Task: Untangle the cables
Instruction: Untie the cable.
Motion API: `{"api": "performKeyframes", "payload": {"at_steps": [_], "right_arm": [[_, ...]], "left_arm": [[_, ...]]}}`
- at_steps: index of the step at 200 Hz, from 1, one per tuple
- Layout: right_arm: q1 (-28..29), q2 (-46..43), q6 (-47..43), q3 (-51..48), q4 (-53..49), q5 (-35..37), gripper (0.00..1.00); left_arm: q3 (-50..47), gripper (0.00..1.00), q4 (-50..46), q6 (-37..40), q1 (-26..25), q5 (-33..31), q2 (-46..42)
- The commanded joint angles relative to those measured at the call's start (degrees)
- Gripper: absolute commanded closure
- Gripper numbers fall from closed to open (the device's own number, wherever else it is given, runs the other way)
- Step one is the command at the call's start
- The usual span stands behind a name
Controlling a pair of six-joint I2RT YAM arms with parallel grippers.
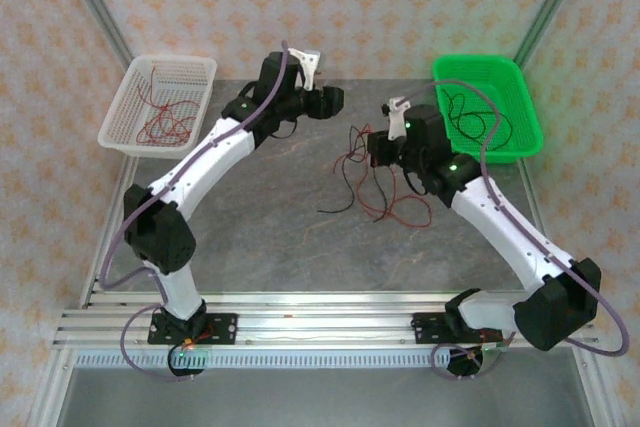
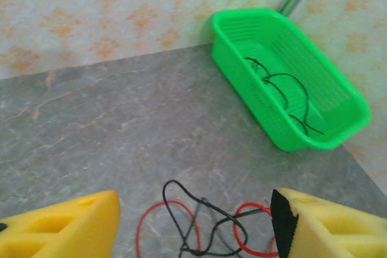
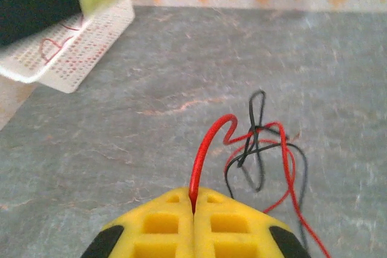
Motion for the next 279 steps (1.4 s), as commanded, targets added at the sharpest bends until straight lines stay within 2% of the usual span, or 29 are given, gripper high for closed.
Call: {"api": "performKeyframes", "payload": {"at_steps": [1,46,69,125,149,174,229,279], "right_arm": [[-2.29,-0.20,-7.40,4.37,-6.01,-7.57,1.00],[-6.57,0.50,-13.35,9.45,-7.35,-18.70,1.00],[-7.32,1.20,-16.46,11.98,-9.11,-23.83,1.00],[-7.48,1.74,-14.91,14.69,-8.50,-29.15,1.00],[-7.51,1.16,-12.71,15.00,-8.10,-29.11,1.00],[-7.47,0.07,-10.52,15.02,-7.88,-28.70,1.00],[-7.47,-2.17,-5.55,17.05,-7.37,-26.91,1.00],[-7.49,-4.18,-1.55,20.23,-7.00,-24.96,1.00]], "left_arm": [[-5.78,0.35,10.27,2.87,-2.25,-3.11,-5.89],[-21.12,0.37,21.68,8.57,-6.79,-3.94,-16.12],[-25.48,0.36,25.22,11.57,-9.28,-7.42,-19.21],[-28.47,0.33,31.97,19.88,-14.17,-17.33,-16.19],[-30.69,0.35,38.98,20.82,-14.26,-21.59,-13.28],[-31.69,0.43,43.49,21.10,-14.26,-23.70,-10.44],[-34.11,0.46,45.99,18.79,-14.18,-22.63,-5.72],[-36.24,0.58,49.73,14.19,-12.12,-21.30,0.39]]}}
